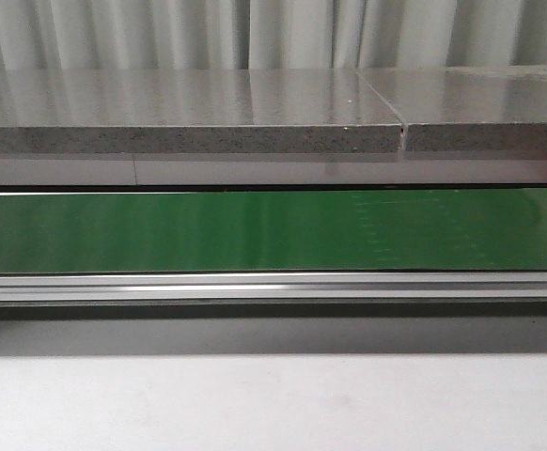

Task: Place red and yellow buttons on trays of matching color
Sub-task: 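Lower the left gripper into the cluster and grasp a yellow push-button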

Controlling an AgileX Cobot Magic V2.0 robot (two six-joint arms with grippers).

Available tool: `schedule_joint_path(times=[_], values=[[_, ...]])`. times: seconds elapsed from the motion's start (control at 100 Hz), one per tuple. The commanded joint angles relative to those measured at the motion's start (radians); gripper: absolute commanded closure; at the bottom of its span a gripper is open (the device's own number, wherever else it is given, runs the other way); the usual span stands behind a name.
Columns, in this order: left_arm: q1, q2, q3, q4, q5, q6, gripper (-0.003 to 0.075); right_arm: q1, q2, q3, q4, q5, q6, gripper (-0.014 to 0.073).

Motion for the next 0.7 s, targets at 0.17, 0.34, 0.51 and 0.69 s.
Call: schedule_joint_path(times=[0.17,0.34,0.51,0.69], values=[[0.002,0.073,-0.139,0.032,0.038,0.0,0.0209,0.002,0.01,-0.024,0.004,-0.072,-0.009,0.066],[0.002,0.119,-0.165,0.02,0.033,0.0,0.0209,0.002,0.01,-0.024,0.004,-0.072,-0.009,0.066],[0.002,0.142,-0.167,0.012,0.026,0.006,0.0209,0.002,0.01,-0.024,0.004,-0.072,-0.009,0.066],[0.002,0.163,-0.176,0.001,0.041,0.006,0.0209,0.002,0.01,-0.024,0.004,-0.072,-0.009,0.066]])
